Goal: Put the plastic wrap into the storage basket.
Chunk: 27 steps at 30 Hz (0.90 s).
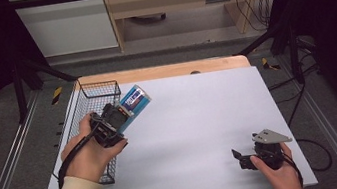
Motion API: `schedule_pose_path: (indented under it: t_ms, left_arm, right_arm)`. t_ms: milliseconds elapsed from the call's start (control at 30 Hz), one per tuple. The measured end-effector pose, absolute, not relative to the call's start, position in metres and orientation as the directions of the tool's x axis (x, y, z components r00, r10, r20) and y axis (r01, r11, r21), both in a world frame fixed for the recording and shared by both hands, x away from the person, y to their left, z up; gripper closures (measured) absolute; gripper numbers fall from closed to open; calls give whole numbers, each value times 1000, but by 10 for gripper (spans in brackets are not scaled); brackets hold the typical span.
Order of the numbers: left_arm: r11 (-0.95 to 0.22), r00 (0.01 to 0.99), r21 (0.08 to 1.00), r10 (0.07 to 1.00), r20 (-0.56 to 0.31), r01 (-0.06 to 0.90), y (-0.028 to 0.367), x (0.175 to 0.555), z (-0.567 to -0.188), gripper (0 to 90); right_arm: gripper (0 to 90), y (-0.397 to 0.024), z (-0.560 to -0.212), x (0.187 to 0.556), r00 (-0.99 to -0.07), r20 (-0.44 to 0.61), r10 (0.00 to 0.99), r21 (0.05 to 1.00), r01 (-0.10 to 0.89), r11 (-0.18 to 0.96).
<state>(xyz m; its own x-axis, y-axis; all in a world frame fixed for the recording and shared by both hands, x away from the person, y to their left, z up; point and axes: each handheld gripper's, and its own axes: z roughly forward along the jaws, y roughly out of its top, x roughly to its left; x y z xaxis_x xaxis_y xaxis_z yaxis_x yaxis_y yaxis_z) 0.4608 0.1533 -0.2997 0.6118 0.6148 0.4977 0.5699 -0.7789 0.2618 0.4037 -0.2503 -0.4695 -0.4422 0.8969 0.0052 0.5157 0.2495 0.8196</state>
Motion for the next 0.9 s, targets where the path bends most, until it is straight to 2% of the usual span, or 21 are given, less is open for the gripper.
schedule_pose_path:
  t_ms: [900]
  left_arm:
    - [-741,581,247,652,486,624,188,455,-309,322]
  right_arm:
    - [70,-250,-471,405,-448,-6,894,818,512,263]
